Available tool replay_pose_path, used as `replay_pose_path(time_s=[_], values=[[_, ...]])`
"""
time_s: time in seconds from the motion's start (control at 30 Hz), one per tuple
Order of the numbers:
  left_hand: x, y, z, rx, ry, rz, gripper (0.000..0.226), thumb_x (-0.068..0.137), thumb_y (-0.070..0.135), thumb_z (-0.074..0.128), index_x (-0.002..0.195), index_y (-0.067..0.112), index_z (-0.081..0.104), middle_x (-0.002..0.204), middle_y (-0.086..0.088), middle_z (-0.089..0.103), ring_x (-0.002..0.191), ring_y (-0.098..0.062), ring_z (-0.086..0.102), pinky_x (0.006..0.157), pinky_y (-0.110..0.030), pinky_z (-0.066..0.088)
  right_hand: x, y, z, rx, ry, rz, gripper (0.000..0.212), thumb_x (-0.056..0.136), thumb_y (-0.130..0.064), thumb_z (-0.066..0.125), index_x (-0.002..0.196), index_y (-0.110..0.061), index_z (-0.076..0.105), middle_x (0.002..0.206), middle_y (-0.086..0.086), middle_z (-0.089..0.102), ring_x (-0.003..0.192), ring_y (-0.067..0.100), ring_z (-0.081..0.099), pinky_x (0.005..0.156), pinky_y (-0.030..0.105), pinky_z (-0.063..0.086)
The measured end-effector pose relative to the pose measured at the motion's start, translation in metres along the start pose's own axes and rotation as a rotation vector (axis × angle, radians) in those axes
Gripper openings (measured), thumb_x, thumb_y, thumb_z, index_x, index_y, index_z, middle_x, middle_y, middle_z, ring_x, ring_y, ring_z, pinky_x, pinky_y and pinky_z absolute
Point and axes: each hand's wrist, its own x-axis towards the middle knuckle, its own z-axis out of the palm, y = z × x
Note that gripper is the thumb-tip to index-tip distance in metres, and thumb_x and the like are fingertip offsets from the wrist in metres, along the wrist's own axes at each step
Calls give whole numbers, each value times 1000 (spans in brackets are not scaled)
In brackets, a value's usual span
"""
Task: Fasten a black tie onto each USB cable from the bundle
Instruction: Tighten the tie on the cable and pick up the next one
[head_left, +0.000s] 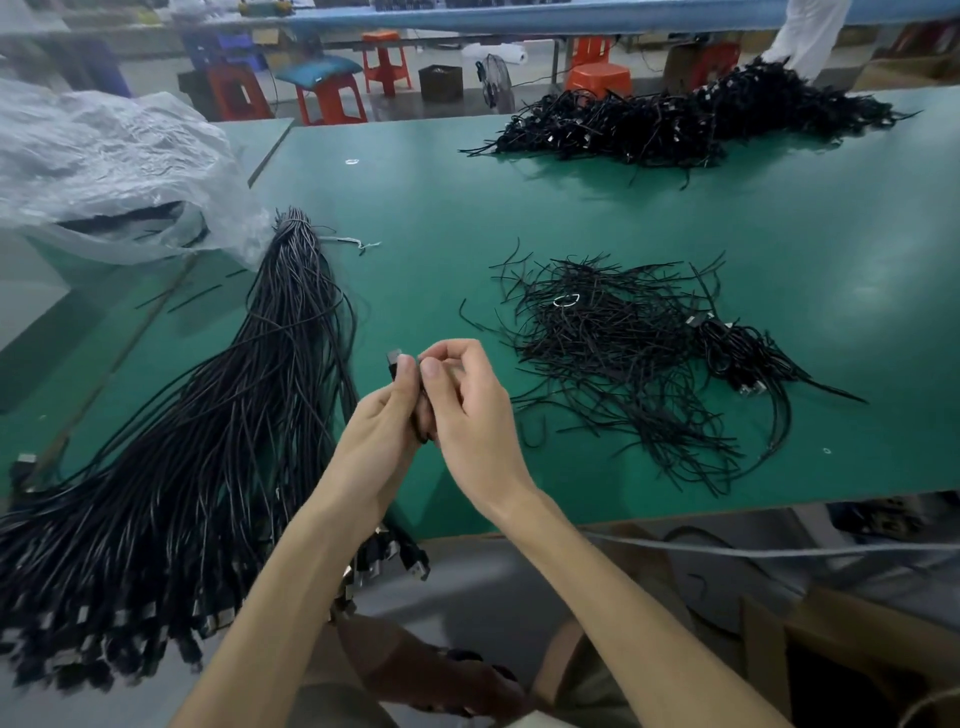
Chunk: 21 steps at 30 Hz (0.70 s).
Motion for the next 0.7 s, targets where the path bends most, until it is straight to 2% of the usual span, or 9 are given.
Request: replay_pose_path(time_s=[0.1, 0.17, 0.23, 0.27, 0.37, 0.43, 0.5, 0.6, 0.7], values=[[-1, 6, -7, 111, -133, -73, 82, 102, 65, 39, 91, -15, 51, 89, -12, 63, 90, -19, 62, 91, -39, 49, 4, -3, -4, -7, -11, -38, 9, 109, -20, 47, 109, -13, 52, 58, -9, 53, 55, 7, 48, 54, 26, 42], [-1, 8, -10, 77, -100, -70, 83, 105, 60, 40, 104, -23, 49, 102, -23, 63, 102, -26, 62, 99, -48, 51, 5, -5, -6, -21, -52, -61, 9, 109, -19, 47, 109, -11, 52, 59, -8, 53, 56, 7, 49, 55, 30, 43], [-1, 6, -10, 2, 0, -57, 81, 104, 55, 43, 109, -26, 48, 115, -30, 59, 110, -31, 54, 111, -56, 41, 3, -3, -4, -33, -93, -73, 10, 109, -18, 47, 110, -10, 51, 61, -7, 55, 59, 9, 51, 59, 34, 46], [-1, 5, -8, -45, 50, -57, 78, 104, 53, 46, 107, -25, 53, 114, -27, 59, 109, -32, 54, 109, -52, 43, 1, -1, -2, -34, -101, -66, 10, 109, -19, 47, 111, -10, 51, 64, -8, 56, 60, 8, 52, 60, 31, 46], [-3, 5, 0, -134, 155, -37, 53, 102, 48, 49, 100, 3, 77, 106, -11, 70, 94, -25, 60, 74, -28, 56, -5, 9, 1, 2, -97, 5, 12, 109, -22, 49, 114, -12, 48, 75, -16, 64, 65, 2, 59, 61, 17, 44], [-4, 8, 1, -175, 158, 5, 45, 106, 43, 44, 120, 13, 74, 126, -4, 72, 97, -21, 64, 63, -24, 55, -10, 14, 1, -2, -110, 31, 14, 108, -24, 52, 115, -15, 46, 79, -13, 67, 65, 1, 59, 60, 18, 44], [-1, 10, -1, -272, 166, 48, 44, 108, 39, 40, 128, 10, 67, 130, -4, 71, 102, -18, 70, 57, -25, 55, -13, 16, 1, -13, -126, 30, 15, 107, -24, 53, 116, -15, 44, 73, -6, 66, 61, 5, 56, 58, 28, 47], [3, 12, -4, -428, 177, 65, 38, 107, 38, 39, 118, 12, 64, 108, 0, 76, 108, -15, 72, 66, -27, 59, -12, 16, 0, 7, -100, 46, 18, 106, -24, 55, 114, -14, 43, 68, -1, 65, 60, 16, 56, 63, 38, 50], [4, 14, -4, -623, 179, 49, 37, 108, 43, 40, 91, 20, 63, 73, 10, 58, 70, -8, 64, 72, -23, 54, -9, 16, -1, 8, -102, 106, 26, 104, -32, 60, 116, -17, 43, 66, -3, 62, 59, 9, 52, 61, 27, 45]])
